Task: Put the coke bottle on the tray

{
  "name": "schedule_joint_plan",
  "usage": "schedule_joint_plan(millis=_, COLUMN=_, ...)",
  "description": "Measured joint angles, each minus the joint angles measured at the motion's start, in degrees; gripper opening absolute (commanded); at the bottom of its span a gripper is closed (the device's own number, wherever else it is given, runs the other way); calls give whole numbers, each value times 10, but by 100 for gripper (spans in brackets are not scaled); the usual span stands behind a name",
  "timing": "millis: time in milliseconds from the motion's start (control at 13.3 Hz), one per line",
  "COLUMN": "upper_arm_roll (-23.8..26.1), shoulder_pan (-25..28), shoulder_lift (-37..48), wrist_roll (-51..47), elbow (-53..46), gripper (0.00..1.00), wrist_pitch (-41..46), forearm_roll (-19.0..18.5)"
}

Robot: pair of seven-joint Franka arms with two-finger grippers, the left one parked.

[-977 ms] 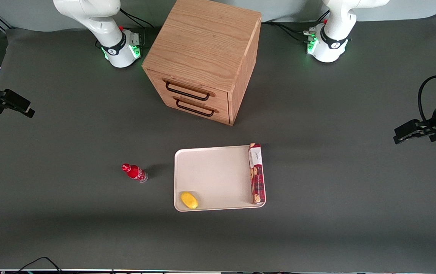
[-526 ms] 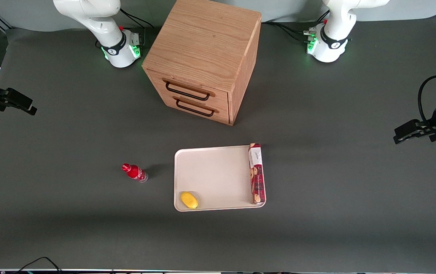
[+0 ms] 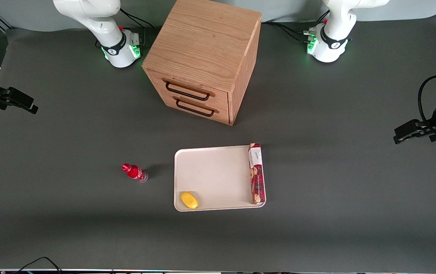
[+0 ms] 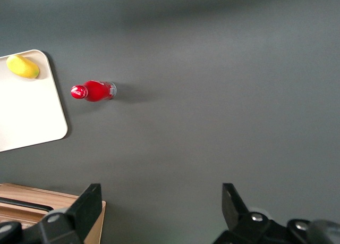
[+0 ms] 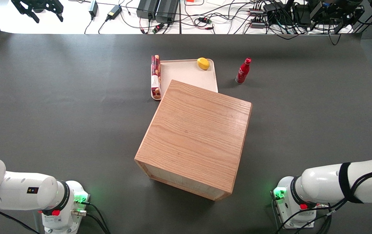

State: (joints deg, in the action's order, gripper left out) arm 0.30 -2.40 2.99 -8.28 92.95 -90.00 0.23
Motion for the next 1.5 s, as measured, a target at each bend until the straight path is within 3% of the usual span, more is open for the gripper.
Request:
schedule_joint_plan(millis=376, upper_arm_roll=0, shoulder_pan=36, shoulder_lift=0, wrist_roll=0, elbow=0, gripper=100, wrist_pitch=0, forearm_roll=0)
schedule_joint_plan(millis=902, upper_arm_roll=-56, shoulder_pan=207, shoulder_lift=-16, wrist_roll=0, elbow=0, gripper=100, wrist_pitch=-4, forearm_roll=11)
schedule_joint_plan(millis=1504, upper_arm_roll=-64, shoulder_pan=216, shoulder_lift=-150, wrist_roll=1, elbow=3, gripper=100, wrist_pitch=-136, forearm_roll=14)
